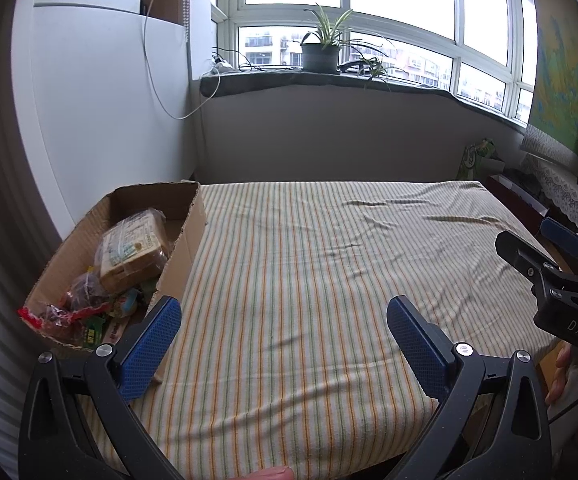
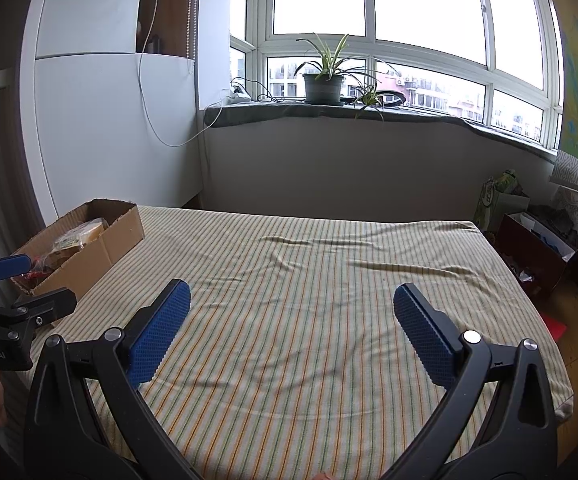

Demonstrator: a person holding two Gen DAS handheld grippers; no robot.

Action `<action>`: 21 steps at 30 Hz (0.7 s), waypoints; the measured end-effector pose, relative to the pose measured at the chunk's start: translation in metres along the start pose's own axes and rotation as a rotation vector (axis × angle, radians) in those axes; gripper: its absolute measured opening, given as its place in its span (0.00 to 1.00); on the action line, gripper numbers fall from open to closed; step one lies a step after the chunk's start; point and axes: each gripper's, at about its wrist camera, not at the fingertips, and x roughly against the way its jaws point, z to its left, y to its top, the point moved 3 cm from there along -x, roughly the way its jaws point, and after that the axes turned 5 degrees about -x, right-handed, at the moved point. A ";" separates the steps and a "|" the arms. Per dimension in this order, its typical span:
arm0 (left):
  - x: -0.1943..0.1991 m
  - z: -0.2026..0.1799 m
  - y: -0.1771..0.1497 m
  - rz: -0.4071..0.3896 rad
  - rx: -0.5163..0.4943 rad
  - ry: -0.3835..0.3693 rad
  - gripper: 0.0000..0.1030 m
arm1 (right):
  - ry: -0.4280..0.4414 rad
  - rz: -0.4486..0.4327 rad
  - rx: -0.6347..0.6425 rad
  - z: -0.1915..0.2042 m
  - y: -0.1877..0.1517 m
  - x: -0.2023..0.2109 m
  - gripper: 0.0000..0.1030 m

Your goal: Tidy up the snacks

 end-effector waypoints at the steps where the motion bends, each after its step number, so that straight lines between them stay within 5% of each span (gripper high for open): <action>1: 0.000 0.000 0.000 0.000 0.000 0.000 0.99 | 0.001 0.000 0.000 0.000 0.000 0.000 1.00; 21: 0.002 0.001 0.000 0.004 -0.009 0.001 0.99 | 0.001 -0.002 0.002 0.002 -0.001 0.001 1.00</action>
